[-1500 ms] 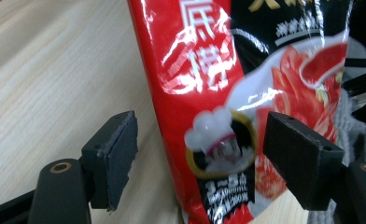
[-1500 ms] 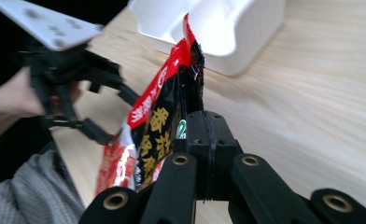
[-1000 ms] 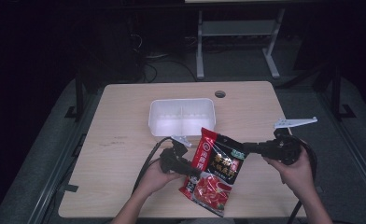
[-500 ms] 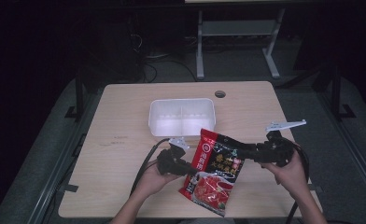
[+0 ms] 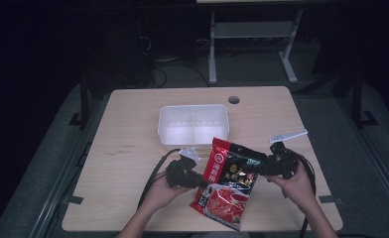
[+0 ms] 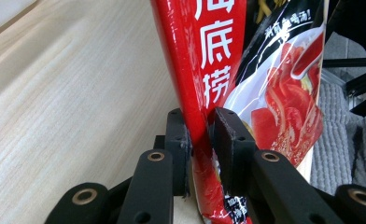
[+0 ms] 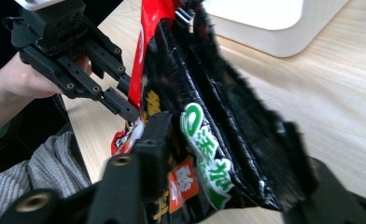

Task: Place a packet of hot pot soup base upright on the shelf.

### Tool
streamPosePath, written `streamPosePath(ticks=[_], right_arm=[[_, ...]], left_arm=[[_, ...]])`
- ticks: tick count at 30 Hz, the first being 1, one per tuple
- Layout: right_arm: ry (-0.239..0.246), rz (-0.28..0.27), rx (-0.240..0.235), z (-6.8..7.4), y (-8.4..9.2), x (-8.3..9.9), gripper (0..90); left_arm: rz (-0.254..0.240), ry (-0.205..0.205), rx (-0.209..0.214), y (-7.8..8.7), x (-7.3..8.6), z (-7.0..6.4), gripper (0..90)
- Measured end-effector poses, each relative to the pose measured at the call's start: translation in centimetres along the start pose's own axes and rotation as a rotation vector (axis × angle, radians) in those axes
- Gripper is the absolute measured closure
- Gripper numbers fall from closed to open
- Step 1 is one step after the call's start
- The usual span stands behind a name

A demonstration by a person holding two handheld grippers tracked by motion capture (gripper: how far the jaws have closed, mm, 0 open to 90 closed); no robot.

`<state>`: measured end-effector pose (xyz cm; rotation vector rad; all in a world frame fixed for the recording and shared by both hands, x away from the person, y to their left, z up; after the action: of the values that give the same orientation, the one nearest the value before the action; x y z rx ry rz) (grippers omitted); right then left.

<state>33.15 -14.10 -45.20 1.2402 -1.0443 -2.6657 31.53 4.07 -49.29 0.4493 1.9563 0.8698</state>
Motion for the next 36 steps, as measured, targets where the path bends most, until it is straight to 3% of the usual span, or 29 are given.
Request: streamPosePath(ticks=[1,5,14,25,29,36], right_arm=[[-0.009,-0.003,-0.003,0.1,0.1,-0.2,64.3],[-0.027,-0.011,-0.028,0.3,0.3,-0.4,70.7],[-0.035,-0.021,-0.011,0.7,0.7,-0.7,71.4],[-0.021,-0.044,0.001,1.7,1.8,-1.4,71.4],[0.003,-0.06,0.02,2.4,2.6,-1.9,71.2],[0.015,-0.075,0.055,2.6,3.8,-2.6,70.8]], left_arm=[[-0.002,0.001,0.0,0.1,0.1,0.0,75.3],[-0.01,-0.002,0.0,0.4,0.3,0.0,72.8],[-0.015,-0.02,-0.047,1.7,1.6,0.0,62.3],[-0.013,-0.026,-0.102,3.3,3.9,0.4,60.9],[-0.029,-0.025,-0.134,4.3,5.2,0.6,60.0],[-0.014,-0.007,-0.182,5.0,7.0,1.2,55.8]])
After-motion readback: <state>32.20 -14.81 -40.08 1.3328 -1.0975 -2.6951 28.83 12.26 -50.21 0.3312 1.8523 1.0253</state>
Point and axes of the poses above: each handheld gripper's, and its own axes: y roughly backward along the jaws, x roughly out of its underside, z roughly to its left, the point moved 9 cm from there along -y, roughly forward along the jaws, and after that the axes turned 2 degrees about y, right-handed, at the moved point
